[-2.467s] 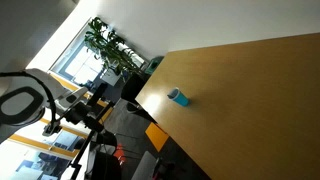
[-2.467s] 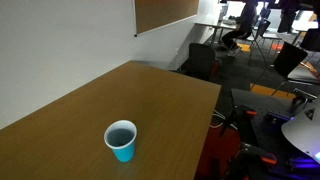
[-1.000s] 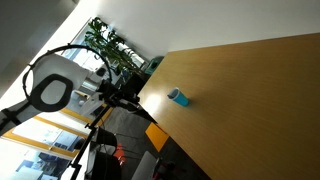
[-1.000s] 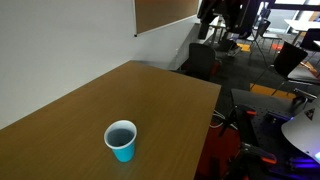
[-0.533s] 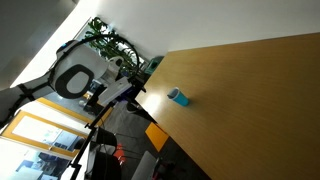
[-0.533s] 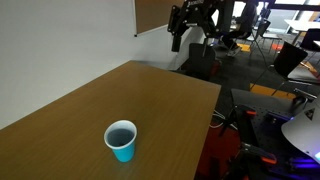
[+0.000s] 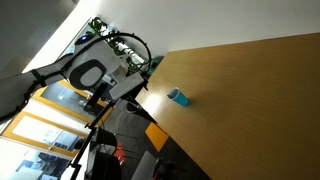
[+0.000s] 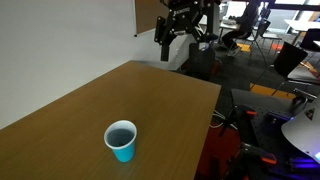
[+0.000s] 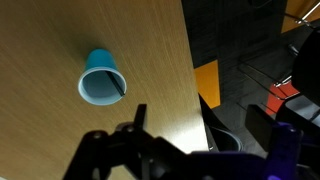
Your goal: Take the pen out of the light blue cup
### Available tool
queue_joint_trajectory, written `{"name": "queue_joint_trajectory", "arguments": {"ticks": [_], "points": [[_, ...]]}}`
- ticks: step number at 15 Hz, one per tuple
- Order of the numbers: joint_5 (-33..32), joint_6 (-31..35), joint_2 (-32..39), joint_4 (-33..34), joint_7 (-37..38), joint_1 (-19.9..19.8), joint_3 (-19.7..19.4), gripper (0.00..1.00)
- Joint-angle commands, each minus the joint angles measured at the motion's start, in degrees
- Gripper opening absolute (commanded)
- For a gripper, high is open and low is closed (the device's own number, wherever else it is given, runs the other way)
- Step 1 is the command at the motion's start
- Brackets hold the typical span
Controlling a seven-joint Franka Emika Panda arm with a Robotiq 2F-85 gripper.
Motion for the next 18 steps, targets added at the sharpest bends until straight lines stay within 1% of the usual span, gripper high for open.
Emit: {"name": "queue_joint_trajectory", "arguments": {"ticks": [1, 5, 10, 13, 15, 17, 18], "points": [[2.55, 0.07, 1.75, 1.33, -5.02, -3.21, 2.71, 1.0], [6.21, -1.71, 6.4, 4.83, -17.97, -4.99, 2.51, 1.0], [7.92, -4.9, 12.28, 9.0, -32.99, -8.46, 3.78, 1.0], [8.95, -9.23, 16.23, 12.09, -42.16, -10.76, 5.15, 1.0], [8.18, -12.48, 18.59, 14.06, -47.12, -12.1, 6.17, 1.0], [6.87, -16.17, 21.25, 16.5, -50.72, -13.14, 7.27, 1.0], [6.61, -17.54, 22.61, 17.68, -51.31, -13.46, 7.84, 1.0]]}}
